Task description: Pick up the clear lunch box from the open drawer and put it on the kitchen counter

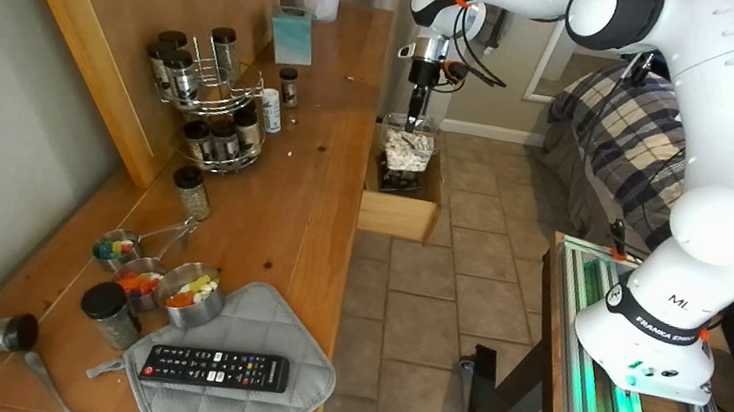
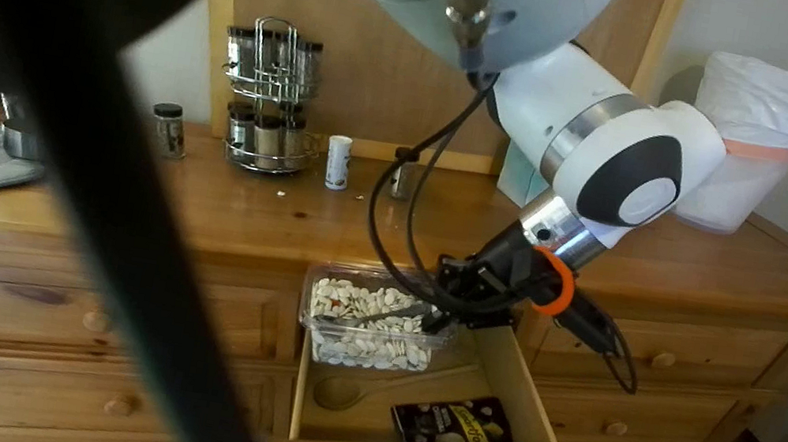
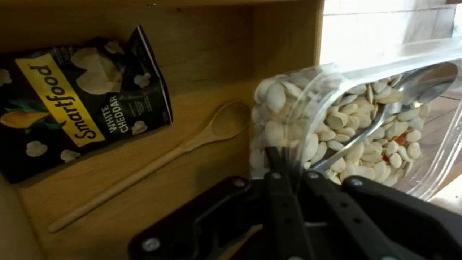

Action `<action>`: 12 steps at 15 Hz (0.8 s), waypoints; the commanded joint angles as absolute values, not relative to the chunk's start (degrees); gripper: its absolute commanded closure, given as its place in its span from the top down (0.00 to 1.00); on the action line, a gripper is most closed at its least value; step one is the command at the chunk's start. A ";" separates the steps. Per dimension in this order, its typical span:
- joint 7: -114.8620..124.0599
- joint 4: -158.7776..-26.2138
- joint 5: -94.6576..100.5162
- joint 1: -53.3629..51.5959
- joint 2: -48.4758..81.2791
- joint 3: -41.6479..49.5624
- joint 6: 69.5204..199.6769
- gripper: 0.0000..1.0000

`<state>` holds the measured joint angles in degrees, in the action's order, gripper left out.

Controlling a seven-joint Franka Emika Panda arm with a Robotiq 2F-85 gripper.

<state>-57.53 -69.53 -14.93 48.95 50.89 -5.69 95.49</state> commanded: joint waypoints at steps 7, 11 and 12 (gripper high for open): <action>-52.23 -71.51 -13.87 45.13 43.70 -5.82 88.56 0.02; -48.79 -70.87 -14.22 42.94 41.23 -6.11 86.89 0.02; -48.10 -70.79 -14.43 42.42 40.79 -6.22 87.14 0.02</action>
